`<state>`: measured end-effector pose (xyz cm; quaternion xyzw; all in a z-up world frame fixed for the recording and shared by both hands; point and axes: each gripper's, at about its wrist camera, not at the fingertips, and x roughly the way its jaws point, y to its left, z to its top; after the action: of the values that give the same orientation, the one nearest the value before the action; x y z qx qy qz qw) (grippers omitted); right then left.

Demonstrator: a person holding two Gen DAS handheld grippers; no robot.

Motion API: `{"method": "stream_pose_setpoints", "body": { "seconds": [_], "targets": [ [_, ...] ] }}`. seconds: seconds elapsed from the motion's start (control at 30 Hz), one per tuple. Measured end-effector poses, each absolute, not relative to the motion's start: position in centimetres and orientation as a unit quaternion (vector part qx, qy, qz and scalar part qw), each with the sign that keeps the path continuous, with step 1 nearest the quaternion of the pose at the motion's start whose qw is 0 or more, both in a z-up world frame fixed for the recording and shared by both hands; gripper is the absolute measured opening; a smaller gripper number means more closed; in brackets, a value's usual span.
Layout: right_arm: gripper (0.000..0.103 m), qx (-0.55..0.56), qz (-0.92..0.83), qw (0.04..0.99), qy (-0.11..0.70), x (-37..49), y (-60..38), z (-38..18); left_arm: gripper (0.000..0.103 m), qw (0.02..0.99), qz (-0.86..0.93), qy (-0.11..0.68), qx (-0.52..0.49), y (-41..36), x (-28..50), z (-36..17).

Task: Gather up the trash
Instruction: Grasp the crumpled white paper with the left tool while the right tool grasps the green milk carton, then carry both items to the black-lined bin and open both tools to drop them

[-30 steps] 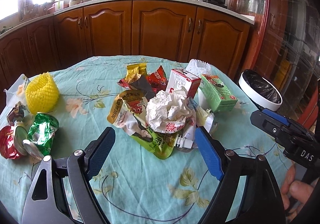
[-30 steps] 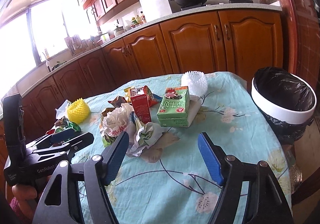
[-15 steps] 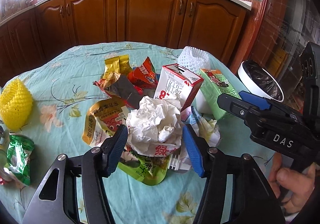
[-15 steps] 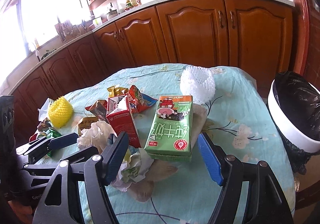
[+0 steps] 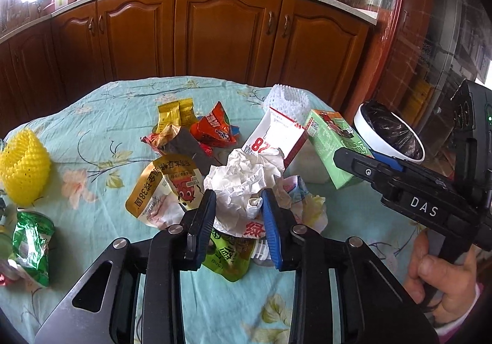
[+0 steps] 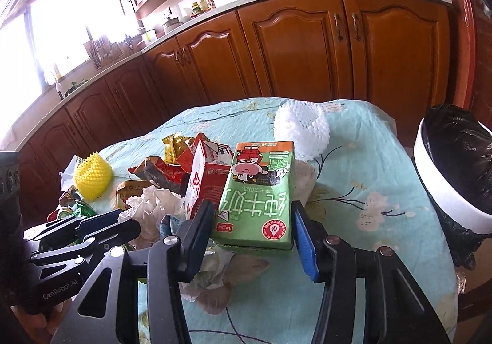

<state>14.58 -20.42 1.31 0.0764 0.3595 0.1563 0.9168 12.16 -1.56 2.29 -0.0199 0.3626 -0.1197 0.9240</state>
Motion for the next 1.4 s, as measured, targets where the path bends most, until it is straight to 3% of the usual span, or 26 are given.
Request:
{"method": "stream_pose_setpoints", "body": {
  "seconds": [0.43,1.4],
  "targets": [
    [0.051,0.105,0.13,0.928,0.334,12.0,-25.4,3.3,0.029,0.93,-0.169,0.327,-0.017,-6.0,11.9,5.6],
    [0.051,0.118,0.008,0.928,0.354,13.4,-40.7,3.9,0.029,0.877,-0.304,0.368,0.057,-24.3,19.8,6.3]
  ]
}}
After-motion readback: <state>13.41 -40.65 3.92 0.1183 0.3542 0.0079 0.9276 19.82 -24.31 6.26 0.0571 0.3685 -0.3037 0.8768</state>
